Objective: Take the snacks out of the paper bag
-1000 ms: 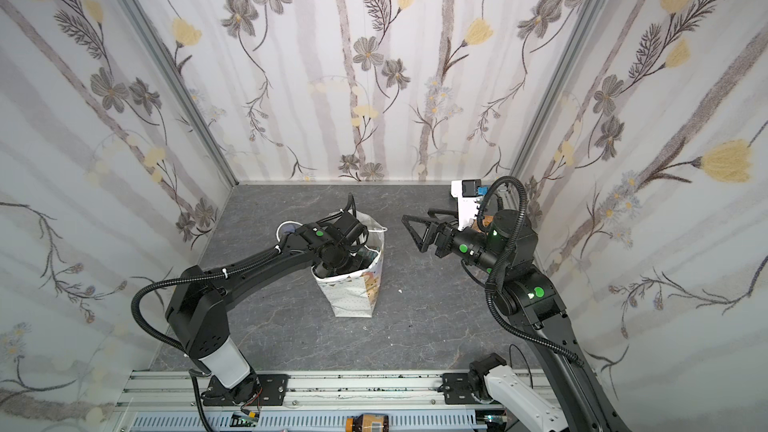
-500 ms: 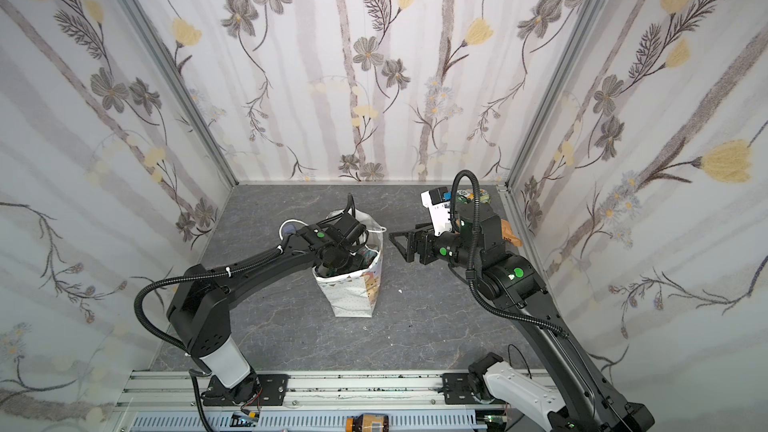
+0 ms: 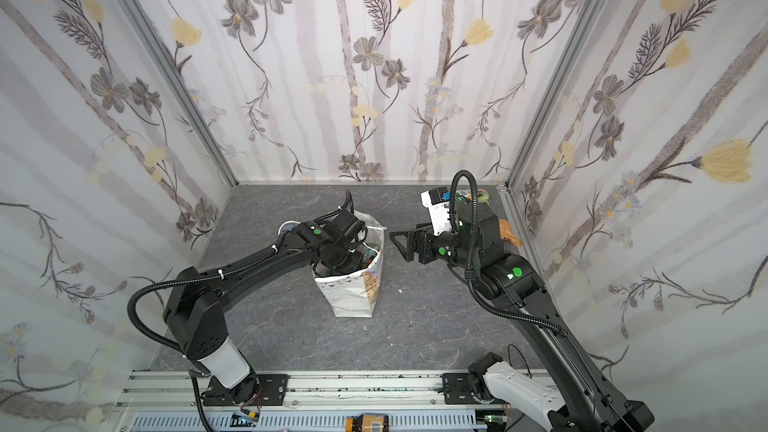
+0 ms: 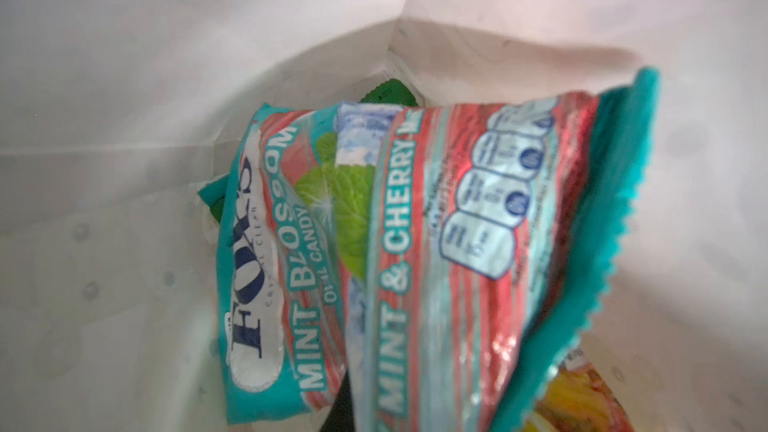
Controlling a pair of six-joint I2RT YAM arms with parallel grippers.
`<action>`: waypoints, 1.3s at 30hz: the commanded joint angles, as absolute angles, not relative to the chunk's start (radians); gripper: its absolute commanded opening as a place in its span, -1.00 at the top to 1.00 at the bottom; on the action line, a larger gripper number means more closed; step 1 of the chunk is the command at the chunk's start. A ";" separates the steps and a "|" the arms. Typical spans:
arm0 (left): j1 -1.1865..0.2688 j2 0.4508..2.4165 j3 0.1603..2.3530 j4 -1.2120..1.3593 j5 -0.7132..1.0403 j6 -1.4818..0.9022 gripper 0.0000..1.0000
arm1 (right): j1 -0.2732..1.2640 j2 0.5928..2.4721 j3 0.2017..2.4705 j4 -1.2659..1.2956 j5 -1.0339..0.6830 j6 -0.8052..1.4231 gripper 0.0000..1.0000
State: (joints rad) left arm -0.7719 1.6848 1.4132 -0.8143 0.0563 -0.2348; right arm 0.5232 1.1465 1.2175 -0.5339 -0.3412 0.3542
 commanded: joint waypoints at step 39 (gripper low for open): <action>-0.772 1.488 1.695 -0.970 -0.109 -0.210 1.00 | 0.526 1.128 1.243 -0.469 -0.365 0.386 -0.77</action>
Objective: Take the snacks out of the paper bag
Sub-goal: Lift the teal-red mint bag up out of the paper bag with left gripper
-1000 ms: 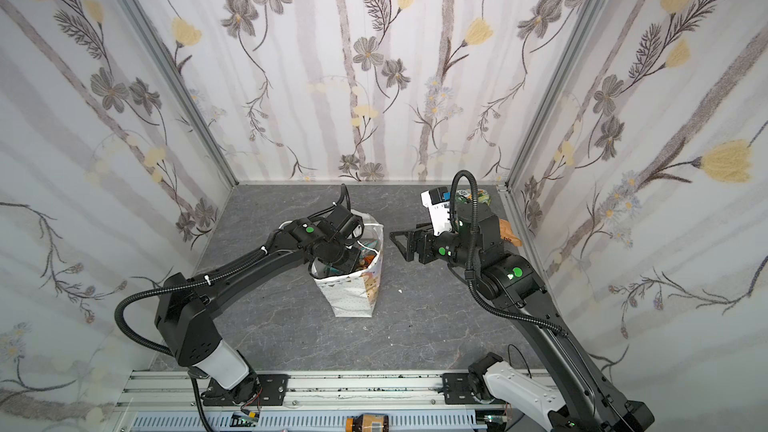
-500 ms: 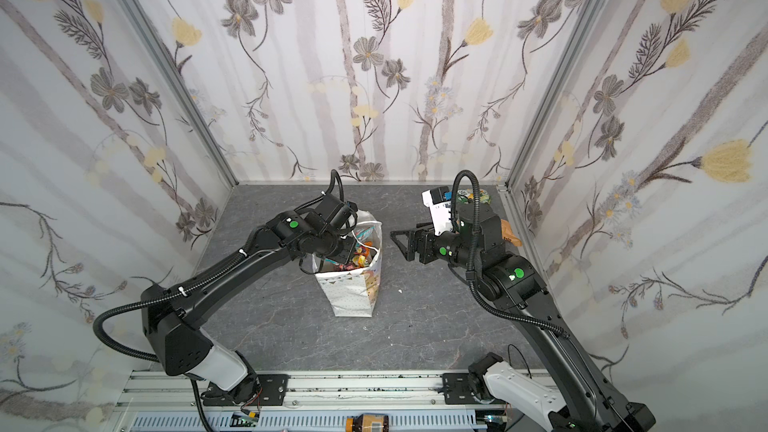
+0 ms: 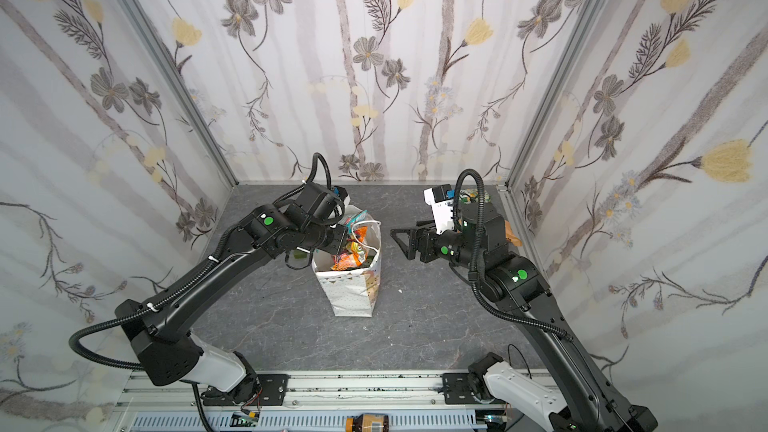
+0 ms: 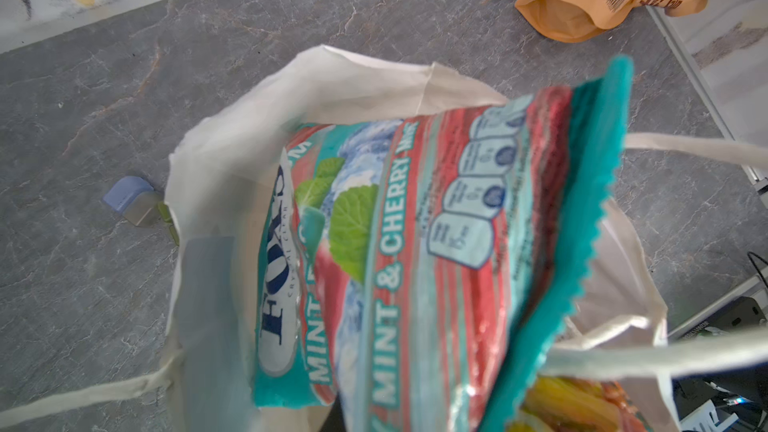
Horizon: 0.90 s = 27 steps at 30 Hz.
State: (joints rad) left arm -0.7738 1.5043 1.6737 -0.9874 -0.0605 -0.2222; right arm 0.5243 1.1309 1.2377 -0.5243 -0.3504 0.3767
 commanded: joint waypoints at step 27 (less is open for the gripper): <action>-0.772 1.413 1.666 -0.878 -0.167 -0.130 0.81 | 0.527 1.114 1.245 -0.453 -0.354 0.403 -0.77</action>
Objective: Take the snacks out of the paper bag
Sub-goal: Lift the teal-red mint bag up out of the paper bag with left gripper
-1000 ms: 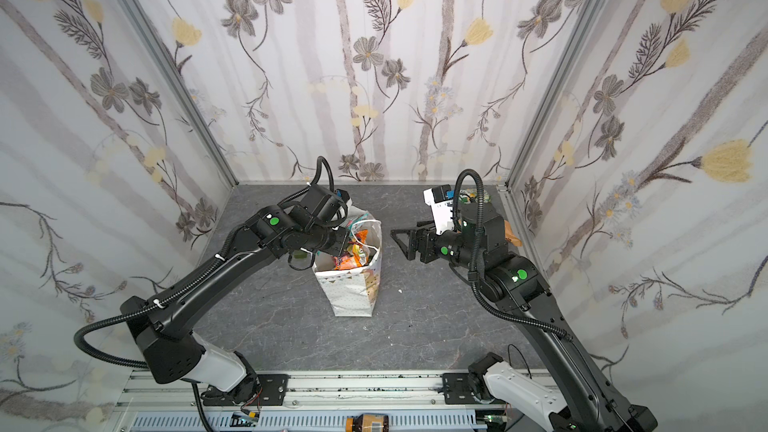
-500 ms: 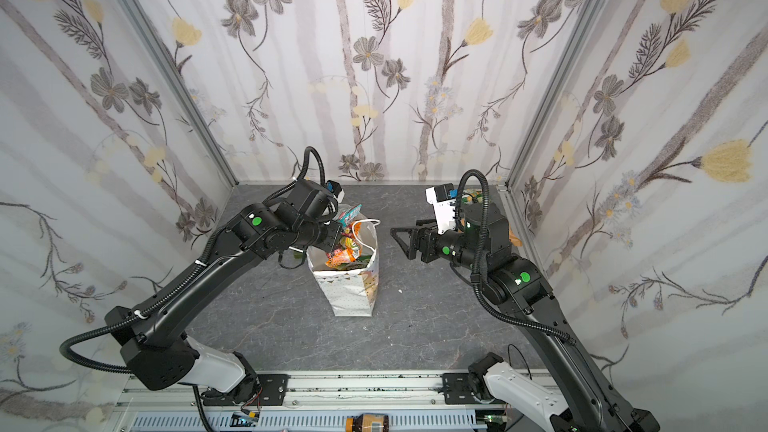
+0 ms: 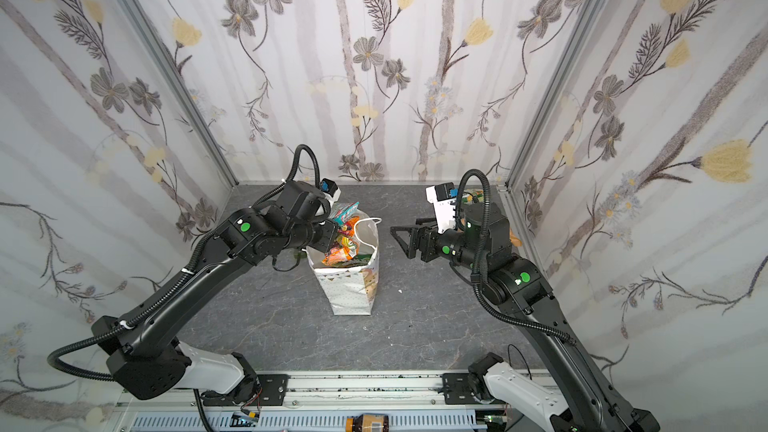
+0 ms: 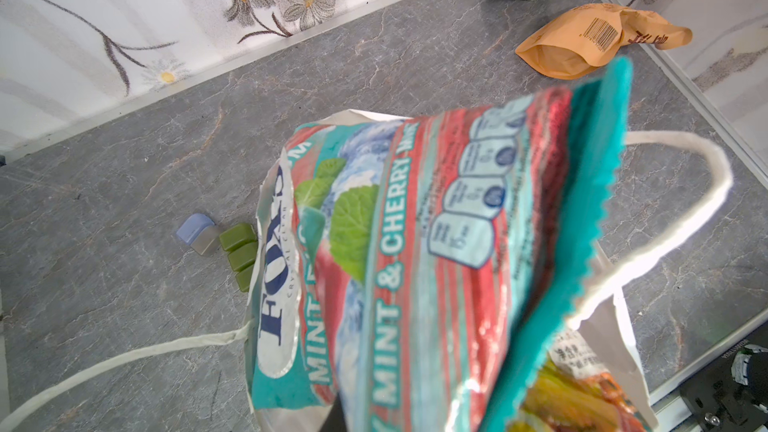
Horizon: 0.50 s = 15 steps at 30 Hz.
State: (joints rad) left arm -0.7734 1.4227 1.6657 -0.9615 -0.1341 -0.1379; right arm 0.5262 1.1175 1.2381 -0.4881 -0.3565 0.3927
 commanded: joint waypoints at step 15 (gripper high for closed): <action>-0.772 1.415 1.669 -0.877 -0.171 -0.136 0.57 | 0.527 1.116 1.245 -0.457 -0.352 0.402 -0.77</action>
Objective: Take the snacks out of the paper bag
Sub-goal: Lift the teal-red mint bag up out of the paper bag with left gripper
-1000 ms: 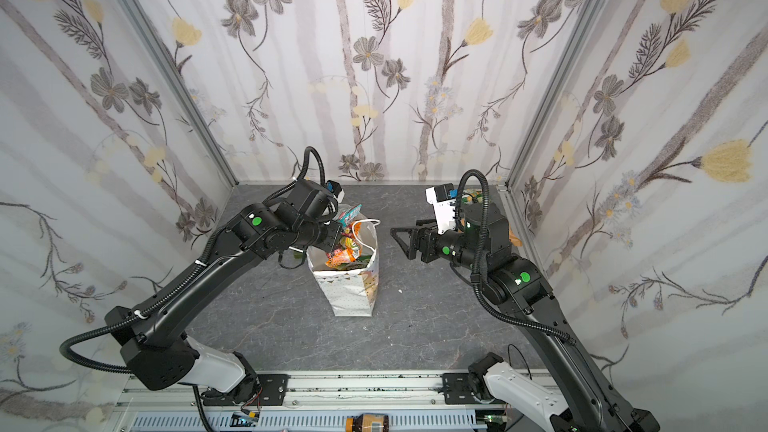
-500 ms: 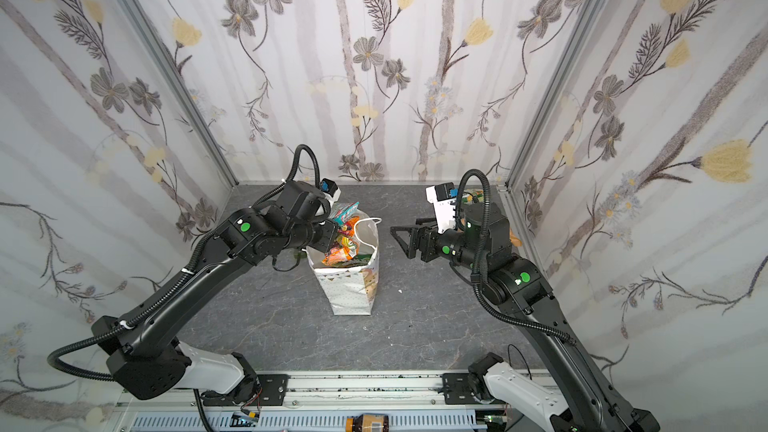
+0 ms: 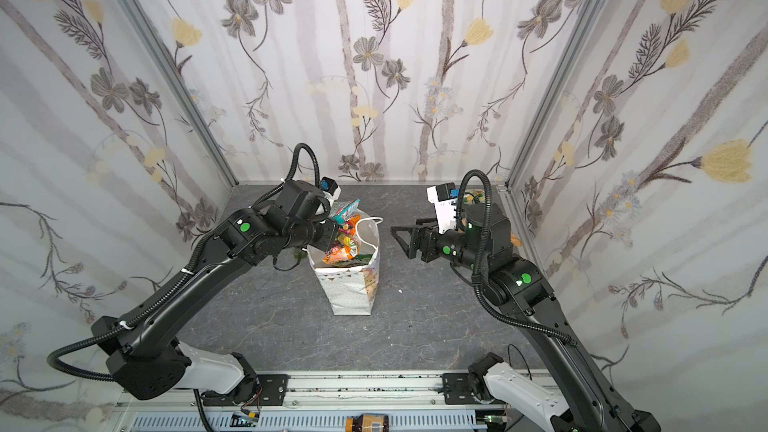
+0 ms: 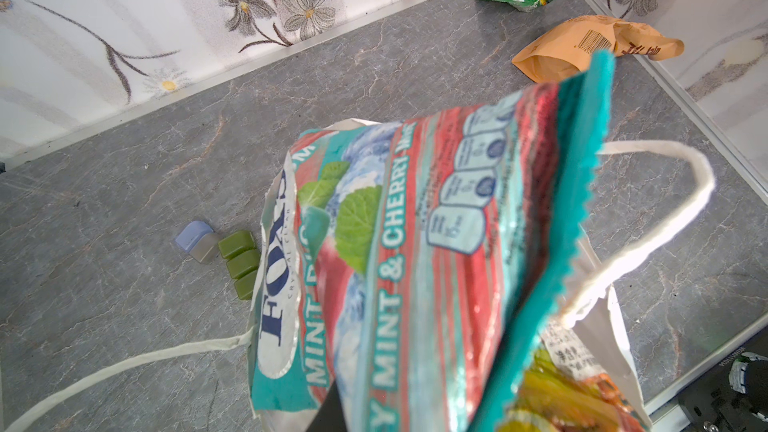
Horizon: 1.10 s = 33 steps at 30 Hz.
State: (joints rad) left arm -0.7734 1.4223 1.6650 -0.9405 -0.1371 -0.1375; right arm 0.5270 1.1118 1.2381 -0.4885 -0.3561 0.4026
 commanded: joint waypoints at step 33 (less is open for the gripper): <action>-0.772 1.281 1.669 -0.785 -0.038 -0.132 1.00 | 0.619 1.206 1.279 -0.161 -0.311 0.316 -0.80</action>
State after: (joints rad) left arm -0.7731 1.3041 1.6566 -0.8612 -0.0807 -0.1375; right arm 0.6086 1.1973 1.2713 -0.3004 -0.3302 0.3840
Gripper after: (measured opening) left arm 0.112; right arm 0.899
